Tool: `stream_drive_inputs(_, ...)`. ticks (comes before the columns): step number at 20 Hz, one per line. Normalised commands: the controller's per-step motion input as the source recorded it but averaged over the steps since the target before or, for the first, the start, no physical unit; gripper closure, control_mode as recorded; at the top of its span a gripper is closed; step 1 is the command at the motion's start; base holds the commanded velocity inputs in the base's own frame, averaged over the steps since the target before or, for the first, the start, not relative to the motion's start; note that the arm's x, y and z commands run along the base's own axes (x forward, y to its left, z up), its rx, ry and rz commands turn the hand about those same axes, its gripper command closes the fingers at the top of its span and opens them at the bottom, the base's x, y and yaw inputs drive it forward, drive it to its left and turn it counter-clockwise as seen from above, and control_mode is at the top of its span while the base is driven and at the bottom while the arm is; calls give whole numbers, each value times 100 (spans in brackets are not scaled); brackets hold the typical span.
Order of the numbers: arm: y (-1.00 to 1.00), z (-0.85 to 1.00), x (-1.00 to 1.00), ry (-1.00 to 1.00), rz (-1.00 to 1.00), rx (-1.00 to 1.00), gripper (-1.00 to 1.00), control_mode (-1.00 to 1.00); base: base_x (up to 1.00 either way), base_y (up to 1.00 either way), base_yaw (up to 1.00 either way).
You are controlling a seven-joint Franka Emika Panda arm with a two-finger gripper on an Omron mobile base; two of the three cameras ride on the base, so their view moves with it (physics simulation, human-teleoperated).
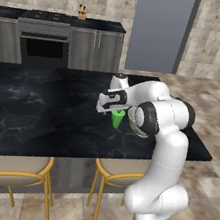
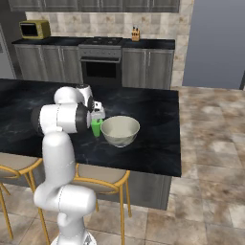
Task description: Place the cup inside the bowl on the dining table and move the bowl to any counter.
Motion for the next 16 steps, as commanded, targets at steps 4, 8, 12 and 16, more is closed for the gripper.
stream_drive_inputs(4,0,-10,6,3,0,0,-100,-100,0,0,0)
stream_drive_inputs(8,0,-11,4,2,0,0,-100,-100,0,0,0)
stream_drive_inputs(12,0,-17,3,2,0,0,-100,-100,0,0,0)
stream_drive_inputs(16,0,-12,1,2,0,0,-100,-100,0,0,0)
